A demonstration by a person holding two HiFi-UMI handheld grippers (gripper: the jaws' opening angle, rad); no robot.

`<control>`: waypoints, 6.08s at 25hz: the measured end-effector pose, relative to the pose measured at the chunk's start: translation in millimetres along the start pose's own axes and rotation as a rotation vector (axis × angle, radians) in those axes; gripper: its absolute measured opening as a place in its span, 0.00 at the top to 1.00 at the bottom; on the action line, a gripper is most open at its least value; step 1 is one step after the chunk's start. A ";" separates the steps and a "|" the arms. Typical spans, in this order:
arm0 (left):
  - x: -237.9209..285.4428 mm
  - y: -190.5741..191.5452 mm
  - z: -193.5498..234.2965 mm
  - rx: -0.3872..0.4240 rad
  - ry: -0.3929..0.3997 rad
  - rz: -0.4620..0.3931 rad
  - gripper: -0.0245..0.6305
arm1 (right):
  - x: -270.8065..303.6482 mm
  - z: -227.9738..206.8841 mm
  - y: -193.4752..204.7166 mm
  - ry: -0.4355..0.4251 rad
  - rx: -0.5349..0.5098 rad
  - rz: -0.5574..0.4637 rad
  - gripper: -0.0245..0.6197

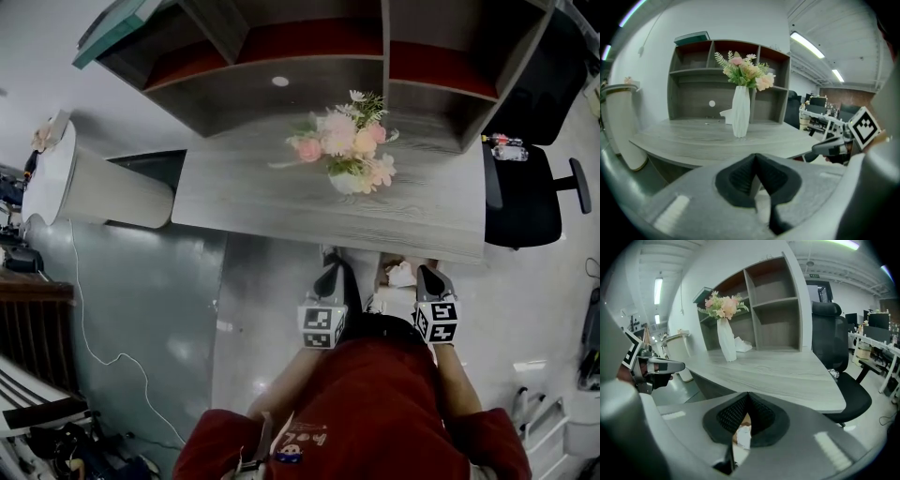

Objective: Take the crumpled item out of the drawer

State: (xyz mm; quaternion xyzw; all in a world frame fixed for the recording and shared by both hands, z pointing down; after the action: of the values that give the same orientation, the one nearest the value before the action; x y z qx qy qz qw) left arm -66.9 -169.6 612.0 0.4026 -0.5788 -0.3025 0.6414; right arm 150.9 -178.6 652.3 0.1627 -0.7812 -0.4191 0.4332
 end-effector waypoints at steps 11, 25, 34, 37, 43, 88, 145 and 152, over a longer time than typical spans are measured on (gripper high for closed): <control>26.0 36.9 -0.7 0.017 0.056 0.086 0.96 | 53.8 -10.3 70.0 -0.043 0.072 0.250 0.85; 55.3 50.3 -5.5 0.053 0.121 0.143 0.96 | 102.3 -13.7 131.6 -0.075 0.116 0.458 0.70; 60.7 58.7 -9.1 0.069 0.145 0.176 0.96 | 114.5 -21.6 149.4 -0.041 0.154 0.500 0.67; 61.4 61.6 -9.4 0.068 0.150 0.186 0.96 | 119.4 -23.4 156.5 -0.035 0.160 0.516 0.67; 63.8 61.9 -5.0 0.074 0.143 0.192 0.96 | 127.9 -24.4 162.7 -0.022 0.162 0.555 0.68; 39.7 49.1 -21.5 0.092 0.164 0.128 0.96 | 77.4 -11.3 129.4 -0.005 0.044 0.550 0.95; -22.5 -37.9 -6.2 0.089 0.073 -0.092 0.96 | -49.6 17.2 -63.3 0.095 -0.023 -0.060 0.95; -23.1 -39.2 -5.5 0.095 0.075 -0.093 0.96 | -47.3 19.7 -65.2 0.093 -0.026 -0.063 0.95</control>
State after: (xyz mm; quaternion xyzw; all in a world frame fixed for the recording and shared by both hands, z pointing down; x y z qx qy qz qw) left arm -61.8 -168.3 566.5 0.4700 -0.5488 -0.2888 0.6280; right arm 154.8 -178.2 569.4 0.2008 -0.7491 -0.4345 0.4579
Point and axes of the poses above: the fingertips, and each gripper's own axes: x forward along the fingers, z to its left, y out of its underside, the point moved 3 cm from there along -x, backward along the fingers, and after that the axes turned 10 degrees about -y, right-handed, at the moved point
